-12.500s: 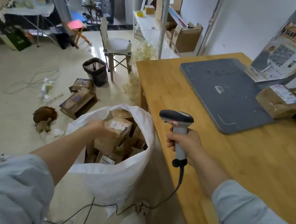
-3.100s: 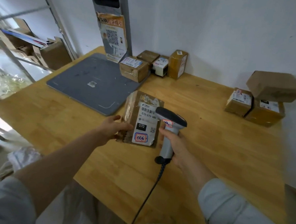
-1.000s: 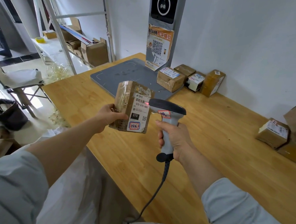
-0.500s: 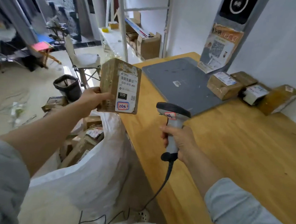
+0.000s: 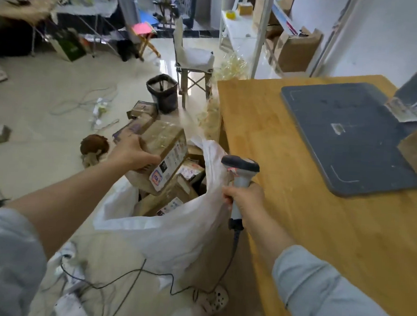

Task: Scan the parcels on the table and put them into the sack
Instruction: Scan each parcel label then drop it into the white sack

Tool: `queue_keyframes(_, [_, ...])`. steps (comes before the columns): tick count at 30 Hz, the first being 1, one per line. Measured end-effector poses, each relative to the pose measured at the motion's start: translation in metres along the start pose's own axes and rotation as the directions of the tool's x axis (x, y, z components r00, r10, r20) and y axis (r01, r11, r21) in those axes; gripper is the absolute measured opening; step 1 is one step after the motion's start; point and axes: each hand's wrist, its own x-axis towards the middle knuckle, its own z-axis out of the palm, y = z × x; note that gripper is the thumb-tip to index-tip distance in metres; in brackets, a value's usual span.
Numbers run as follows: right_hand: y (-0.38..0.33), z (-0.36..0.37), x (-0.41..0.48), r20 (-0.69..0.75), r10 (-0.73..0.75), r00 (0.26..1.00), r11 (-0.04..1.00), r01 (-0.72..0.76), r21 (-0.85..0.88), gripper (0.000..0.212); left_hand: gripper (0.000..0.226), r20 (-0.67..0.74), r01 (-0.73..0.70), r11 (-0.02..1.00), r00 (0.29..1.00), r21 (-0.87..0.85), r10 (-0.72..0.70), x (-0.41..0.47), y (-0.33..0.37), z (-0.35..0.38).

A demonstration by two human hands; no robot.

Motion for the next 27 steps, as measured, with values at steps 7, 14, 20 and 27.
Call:
queue_keyframes(7, [-0.002,0.054,0.047,-0.039,-0.098,0.994,0.951,0.082,-0.3,0.069,0.038,0.112,0.106,0.993,0.989,-0.043,-0.101,0.04,0.006,0.011])
queue_keyframes(14, [0.016,0.061,0.075,-0.071,0.034,0.997,0.879,-0.064,-0.472,0.047,0.056,0.234,0.238,0.969,0.948,-0.073,-0.215,0.065,0.012,0.011])
queue_keyframes(20, [0.006,0.029,0.085,-0.239,-0.005,0.971,0.986,-0.035,-0.162,0.043,0.071,0.384,0.223,0.972,0.906,-0.077,-0.178,0.075,0.04,0.019])
queue_keyframes(27, [-0.003,0.018,0.083,-0.281,0.003,0.96,1.0,-0.011,-0.029,0.042,0.038,0.409,0.012,0.999,0.912,0.029,-0.023,0.066,0.081,0.057])
